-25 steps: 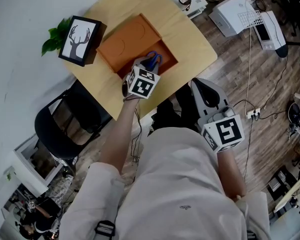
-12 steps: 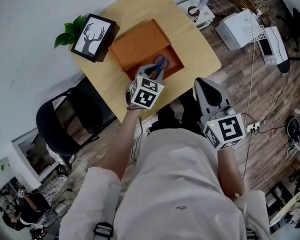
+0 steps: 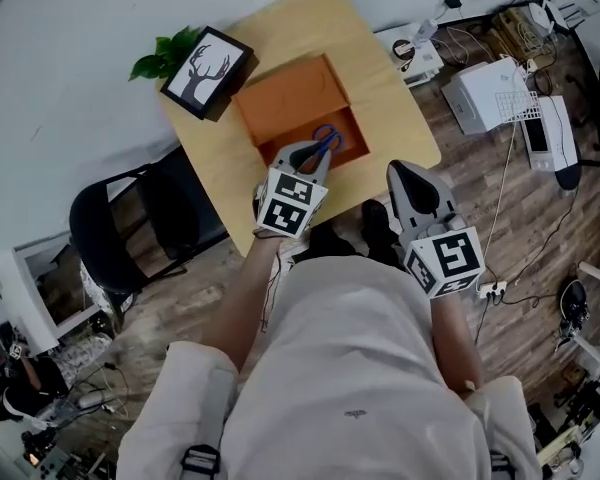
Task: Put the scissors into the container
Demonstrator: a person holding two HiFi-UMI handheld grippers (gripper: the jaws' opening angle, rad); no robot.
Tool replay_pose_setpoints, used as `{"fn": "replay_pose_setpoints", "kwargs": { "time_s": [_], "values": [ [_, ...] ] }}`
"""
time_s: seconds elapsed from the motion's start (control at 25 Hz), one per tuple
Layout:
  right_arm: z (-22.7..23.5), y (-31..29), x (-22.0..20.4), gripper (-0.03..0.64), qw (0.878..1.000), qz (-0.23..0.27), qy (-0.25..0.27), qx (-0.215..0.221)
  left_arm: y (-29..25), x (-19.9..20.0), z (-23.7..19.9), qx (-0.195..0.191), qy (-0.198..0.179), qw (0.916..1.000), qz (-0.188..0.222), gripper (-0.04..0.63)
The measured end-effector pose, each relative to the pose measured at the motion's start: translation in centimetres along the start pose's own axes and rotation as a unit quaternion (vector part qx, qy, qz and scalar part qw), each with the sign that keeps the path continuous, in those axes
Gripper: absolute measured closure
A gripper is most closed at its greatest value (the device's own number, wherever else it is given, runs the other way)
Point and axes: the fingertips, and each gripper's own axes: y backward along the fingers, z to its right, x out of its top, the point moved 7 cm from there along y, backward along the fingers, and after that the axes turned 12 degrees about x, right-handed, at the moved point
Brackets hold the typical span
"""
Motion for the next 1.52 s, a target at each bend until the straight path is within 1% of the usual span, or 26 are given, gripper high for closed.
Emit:
{"fn": "replay_pose_setpoints", "kwargs": {
  "time_s": [0.2,0.44,0.56,0.68,0.84,0.96,1.12,1.36,1.52],
  "values": [
    [1.3,0.4,0.8,0.618,0.999,-0.005,0.018,0.042,1.0,1.5,1.0,0.031,0.035,0.9988,0.016,0.559],
    [3.5,0.9,1.6,0.618,0.995,-0.007,0.038,0.095,2.3,3.2,2.9,0.075,0.070,0.9941,0.037,0.569],
    [4.3,1.3,1.9,0.618,0.991,-0.006,0.049,0.124,3.5,4.0,4.1,0.098,0.087,0.9902,0.049,0.574],
    [5.1,1.8,2.3,0.618,0.987,-0.005,0.056,0.152,5.0,4.7,5.2,0.125,0.112,0.9835,0.068,0.580],
    [5.9,2.3,2.9,0.618,0.980,0.000,0.051,0.193,7.2,5.5,6.4,0.167,0.141,0.9715,0.092,0.583],
    [6.3,2.5,3.5,0.618,0.973,0.002,0.056,0.222,8.9,5.8,7.1,0.200,0.163,0.9601,0.109,0.584],
    [6.3,2.7,4.2,0.618,0.965,0.002,0.071,0.252,11.3,5.9,8.3,0.233,0.191,0.9447,0.130,0.588],
    [6.0,3.6,4.8,0.618,0.952,0.011,0.071,0.297,15.2,5.8,10.3,0.285,0.226,0.9163,0.167,0.588],
    [5.5,4.3,5.1,0.618,0.944,0.013,0.085,0.318,17.4,5.5,11.5,0.311,0.240,0.9012,0.182,0.588]
  ]
}}
